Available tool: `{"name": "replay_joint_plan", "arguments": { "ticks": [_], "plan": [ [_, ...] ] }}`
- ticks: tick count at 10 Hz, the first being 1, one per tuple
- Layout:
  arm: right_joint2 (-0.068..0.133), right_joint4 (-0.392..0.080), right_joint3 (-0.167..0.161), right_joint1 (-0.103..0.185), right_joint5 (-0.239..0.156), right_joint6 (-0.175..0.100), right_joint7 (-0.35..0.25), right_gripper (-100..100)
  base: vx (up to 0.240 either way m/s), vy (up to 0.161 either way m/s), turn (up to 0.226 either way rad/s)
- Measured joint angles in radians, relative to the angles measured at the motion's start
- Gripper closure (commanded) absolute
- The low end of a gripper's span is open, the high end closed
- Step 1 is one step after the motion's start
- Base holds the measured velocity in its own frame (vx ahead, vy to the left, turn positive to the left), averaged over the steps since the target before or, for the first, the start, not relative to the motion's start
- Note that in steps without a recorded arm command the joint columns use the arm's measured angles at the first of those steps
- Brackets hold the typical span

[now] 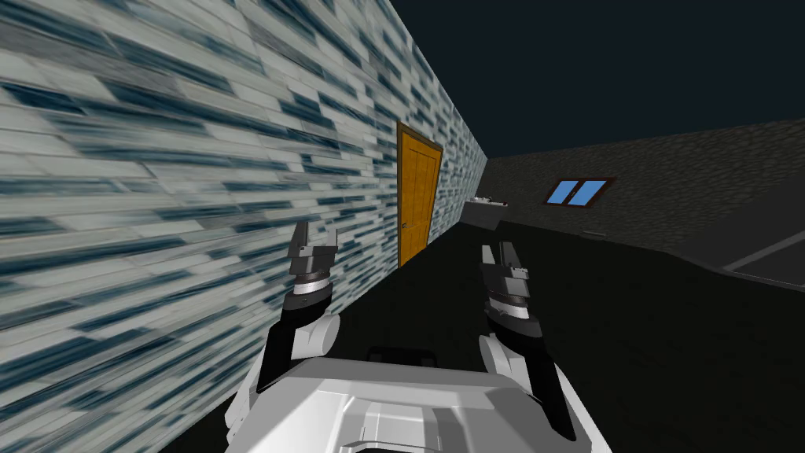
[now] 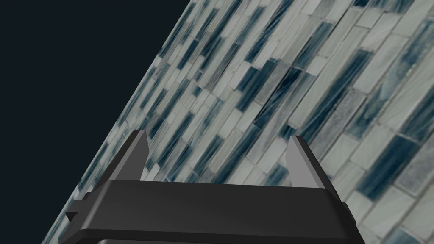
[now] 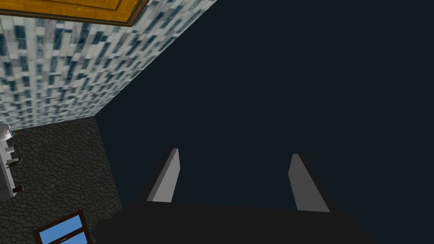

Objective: Pull the door open

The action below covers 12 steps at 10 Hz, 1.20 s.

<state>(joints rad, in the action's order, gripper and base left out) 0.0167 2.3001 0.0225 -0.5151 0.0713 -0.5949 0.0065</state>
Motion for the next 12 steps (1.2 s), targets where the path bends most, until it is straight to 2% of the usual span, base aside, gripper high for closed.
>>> {"name": "replay_joint_plan", "arguments": {
  "ticks": [5, 8, 9, 12],
  "plan": [
    [0.021, -0.108, 0.002, 0.038, -0.006, -0.021, -0.006, -100, 0.103, -0.032, 0.124],
    [0.032, -0.167, 0.008, 0.068, -0.011, -0.024, -0.011, -100, 0.082, -0.041, 0.114],
    [0.038, -0.198, 0.013, 0.09, -0.013, -0.023, -0.012, -100, 0.102, -0.074, 0.15],
    [0.047, -0.268, 0.016, 0.11, -0.018, -0.04, -0.017, -100, 0.092, -0.052, 0.093]
  ]
}}
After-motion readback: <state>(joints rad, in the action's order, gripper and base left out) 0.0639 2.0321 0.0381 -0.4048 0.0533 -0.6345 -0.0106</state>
